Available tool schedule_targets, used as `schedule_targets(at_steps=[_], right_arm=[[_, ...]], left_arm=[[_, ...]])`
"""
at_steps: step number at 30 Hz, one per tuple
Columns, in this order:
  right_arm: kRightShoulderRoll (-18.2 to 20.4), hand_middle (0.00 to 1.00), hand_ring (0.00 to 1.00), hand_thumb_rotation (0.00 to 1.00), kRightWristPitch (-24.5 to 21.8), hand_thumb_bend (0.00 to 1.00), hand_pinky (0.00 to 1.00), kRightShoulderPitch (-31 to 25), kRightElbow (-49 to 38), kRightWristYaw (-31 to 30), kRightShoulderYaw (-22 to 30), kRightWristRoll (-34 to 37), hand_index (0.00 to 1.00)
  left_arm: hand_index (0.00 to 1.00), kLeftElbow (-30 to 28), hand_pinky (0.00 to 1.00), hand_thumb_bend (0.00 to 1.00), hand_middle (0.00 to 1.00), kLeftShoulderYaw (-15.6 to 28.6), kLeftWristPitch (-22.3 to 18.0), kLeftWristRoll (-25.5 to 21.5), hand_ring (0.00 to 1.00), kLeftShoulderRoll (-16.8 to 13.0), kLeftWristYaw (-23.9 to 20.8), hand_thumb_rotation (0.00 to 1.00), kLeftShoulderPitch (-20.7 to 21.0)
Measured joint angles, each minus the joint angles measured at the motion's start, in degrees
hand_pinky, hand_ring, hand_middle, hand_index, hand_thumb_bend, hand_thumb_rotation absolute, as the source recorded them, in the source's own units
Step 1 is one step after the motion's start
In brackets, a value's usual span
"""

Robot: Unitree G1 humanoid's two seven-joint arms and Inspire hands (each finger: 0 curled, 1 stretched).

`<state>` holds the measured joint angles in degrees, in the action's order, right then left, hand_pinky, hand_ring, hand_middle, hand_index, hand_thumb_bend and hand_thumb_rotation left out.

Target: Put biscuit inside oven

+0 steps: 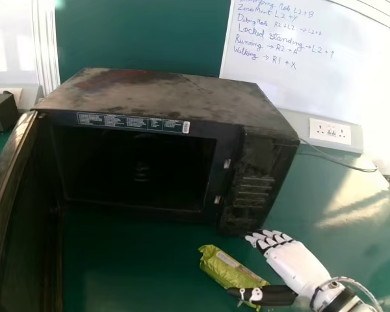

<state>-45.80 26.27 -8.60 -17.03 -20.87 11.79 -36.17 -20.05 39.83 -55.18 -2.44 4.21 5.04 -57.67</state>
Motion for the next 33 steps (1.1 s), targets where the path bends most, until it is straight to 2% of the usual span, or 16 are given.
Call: schedule_targets(at_steps=[8, 14, 20, 29, 33], right_arm=[[-1.15, 1.0, 1.0, 0.84, -2.49, 1.0, 1.0, 0.23, -0.26, -2.92, -1.04, -0.04, 1.0], [-1.05, 1.0, 1.0, 0.85, -2.62, 1.0, 0.98, 1.6, 1.56, -1.74, -4.13, -1.89, 1.0], [-0.88, 1.0, 1.0, 0.85, -3.95, 1.0, 0.99, 4.56, 4.59, -0.82, -7.81, -4.8, 1.0], [0.44, 1.0, 1.0, 0.86, -6.39, 1.0, 1.0, 6.04, 6.21, 1.78, -11.19, -7.44, 1.0], [1.08, 1.0, 1.0, 0.88, -8.0, 1.0, 0.97, 6.67, 7.17, 2.21, -12.94, -9.05, 1.0]], left_arm=[[0.91, -2.48, 0.87, 1.0, 0.92, -0.86, 0.87, -0.59, 0.86, 0.19, 0.05, 0.76, -2.14], [0.91, -6.26, 0.9, 1.0, 0.92, -1.33, 2.64, -1.28, 0.86, 0.1, 0.4, 0.76, -4.55], [0.92, -6.56, 0.92, 1.0, 0.92, -1.15, 2.74, -2.34, 0.88, -0.19, 0.48, 0.77, -4.66], [0.92, -6.94, 0.92, 1.0, 0.92, -0.94, 2.98, -2.87, 0.87, -0.24, 0.88, 0.76, -4.65], [0.92, -7.59, 0.93, 1.0, 0.93, -0.91, 3.47, -2.83, 0.87, -0.17, 0.88, 0.75, -4.66]])
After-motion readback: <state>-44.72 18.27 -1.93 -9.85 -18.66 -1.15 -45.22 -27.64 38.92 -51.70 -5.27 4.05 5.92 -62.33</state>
